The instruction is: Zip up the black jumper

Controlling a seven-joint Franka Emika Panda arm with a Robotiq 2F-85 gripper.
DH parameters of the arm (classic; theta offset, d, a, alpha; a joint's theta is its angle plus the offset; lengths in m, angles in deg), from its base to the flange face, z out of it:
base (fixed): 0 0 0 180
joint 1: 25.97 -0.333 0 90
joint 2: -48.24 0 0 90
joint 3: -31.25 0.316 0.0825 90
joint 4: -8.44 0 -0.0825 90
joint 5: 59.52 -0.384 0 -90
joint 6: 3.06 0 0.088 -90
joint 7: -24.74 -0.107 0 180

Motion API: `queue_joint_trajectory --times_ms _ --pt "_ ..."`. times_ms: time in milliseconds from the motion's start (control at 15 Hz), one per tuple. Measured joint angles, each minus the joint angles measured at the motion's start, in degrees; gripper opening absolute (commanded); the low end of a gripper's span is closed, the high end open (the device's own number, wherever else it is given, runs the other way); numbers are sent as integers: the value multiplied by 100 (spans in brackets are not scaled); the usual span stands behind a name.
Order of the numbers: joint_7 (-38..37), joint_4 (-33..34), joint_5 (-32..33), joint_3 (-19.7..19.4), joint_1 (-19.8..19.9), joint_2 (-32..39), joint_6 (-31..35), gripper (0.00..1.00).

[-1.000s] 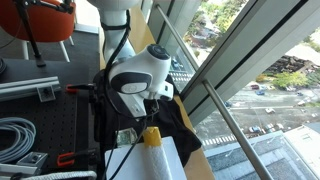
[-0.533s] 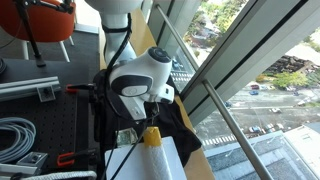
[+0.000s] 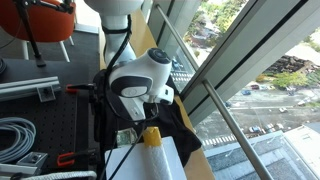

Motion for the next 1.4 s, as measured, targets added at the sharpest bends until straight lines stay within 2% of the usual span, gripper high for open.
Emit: queue_joint_trajectory --times_ms 200,400,867,1400 --pt "-31 1 0 -10 0 1 -3 18" --pt "-49 2 0 -22 12 8 -10 0" --pt "-53 107 0 -22 154 80 -35 0" --pt "-53 133 20 86 71 79 -36 0"
